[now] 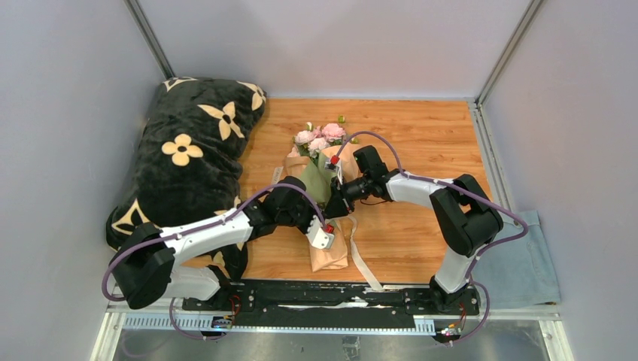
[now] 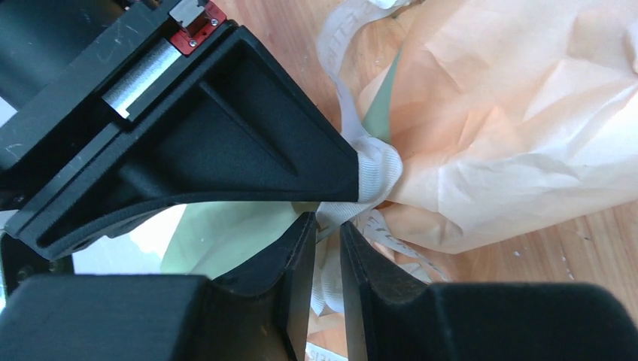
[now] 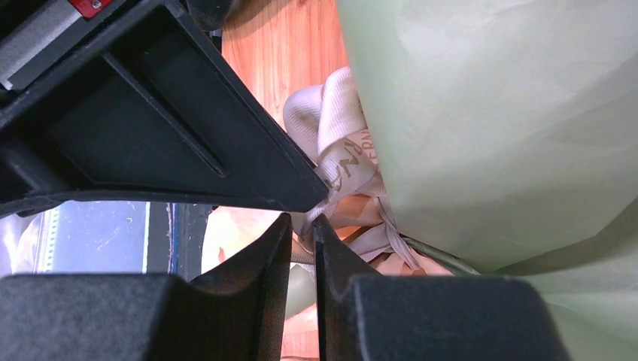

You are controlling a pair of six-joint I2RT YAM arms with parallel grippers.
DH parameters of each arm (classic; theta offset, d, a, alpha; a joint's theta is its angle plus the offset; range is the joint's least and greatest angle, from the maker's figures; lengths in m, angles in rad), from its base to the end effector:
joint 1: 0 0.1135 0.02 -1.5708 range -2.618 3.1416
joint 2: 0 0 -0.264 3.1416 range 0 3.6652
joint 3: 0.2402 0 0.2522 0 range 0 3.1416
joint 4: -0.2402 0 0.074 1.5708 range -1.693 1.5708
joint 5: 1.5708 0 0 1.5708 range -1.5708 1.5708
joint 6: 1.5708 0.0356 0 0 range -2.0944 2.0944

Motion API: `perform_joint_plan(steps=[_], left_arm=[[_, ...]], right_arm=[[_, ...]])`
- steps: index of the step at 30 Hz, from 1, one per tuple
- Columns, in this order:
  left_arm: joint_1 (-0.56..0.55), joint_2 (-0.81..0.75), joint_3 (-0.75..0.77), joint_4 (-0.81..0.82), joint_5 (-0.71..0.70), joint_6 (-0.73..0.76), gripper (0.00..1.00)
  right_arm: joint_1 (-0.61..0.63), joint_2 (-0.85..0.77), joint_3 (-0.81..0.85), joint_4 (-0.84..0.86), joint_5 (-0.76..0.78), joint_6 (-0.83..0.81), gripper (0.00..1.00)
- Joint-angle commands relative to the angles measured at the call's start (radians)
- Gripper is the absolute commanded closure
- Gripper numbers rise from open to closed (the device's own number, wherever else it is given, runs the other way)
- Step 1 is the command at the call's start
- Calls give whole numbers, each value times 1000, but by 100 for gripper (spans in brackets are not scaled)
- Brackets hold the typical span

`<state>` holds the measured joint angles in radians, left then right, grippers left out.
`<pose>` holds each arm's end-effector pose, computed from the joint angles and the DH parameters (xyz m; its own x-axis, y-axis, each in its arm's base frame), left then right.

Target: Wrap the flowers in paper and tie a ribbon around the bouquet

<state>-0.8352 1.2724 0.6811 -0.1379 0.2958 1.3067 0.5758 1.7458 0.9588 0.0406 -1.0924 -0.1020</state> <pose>0.1666 -0.1996 0.2071 0.7088 0.5930 -0.3821 0.6548 -0.3514 0.6692 0.2745 0.2159 0.1810 -0.4854 -0.3710 -0.7917 -0.8511 -0.0065 0.5249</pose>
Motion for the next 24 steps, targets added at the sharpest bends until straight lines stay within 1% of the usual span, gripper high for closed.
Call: perform_joint_plan(steps=[1,4,5,7,10,18,24], left_arm=[[-16,22,-2,88,-37,12,74],[-18,32,-9,95,-55,40,76],[-17,34,-8,93,-60,42,79],[-17,33,-6,89,-61,42,85],[-17,19,-1,77,-52,32,99],[-16,-41,18,45,-34,-78,100],[-15,-42,6,63,-41,-96,100]], right_arm=[[-5,-17,24,-16,-34,-7,79],[-5,-18,21,-16,-32,-8,79],[-4,-19,21,-15,-32,-10,79],[-5,-19,19,-16,-31,-10,79],[-10,-18,17,-16,-32,-11,79],[-53,-26,10,-6,-39,-14,75],[-53,-7,21,10,-33,-5,74]])
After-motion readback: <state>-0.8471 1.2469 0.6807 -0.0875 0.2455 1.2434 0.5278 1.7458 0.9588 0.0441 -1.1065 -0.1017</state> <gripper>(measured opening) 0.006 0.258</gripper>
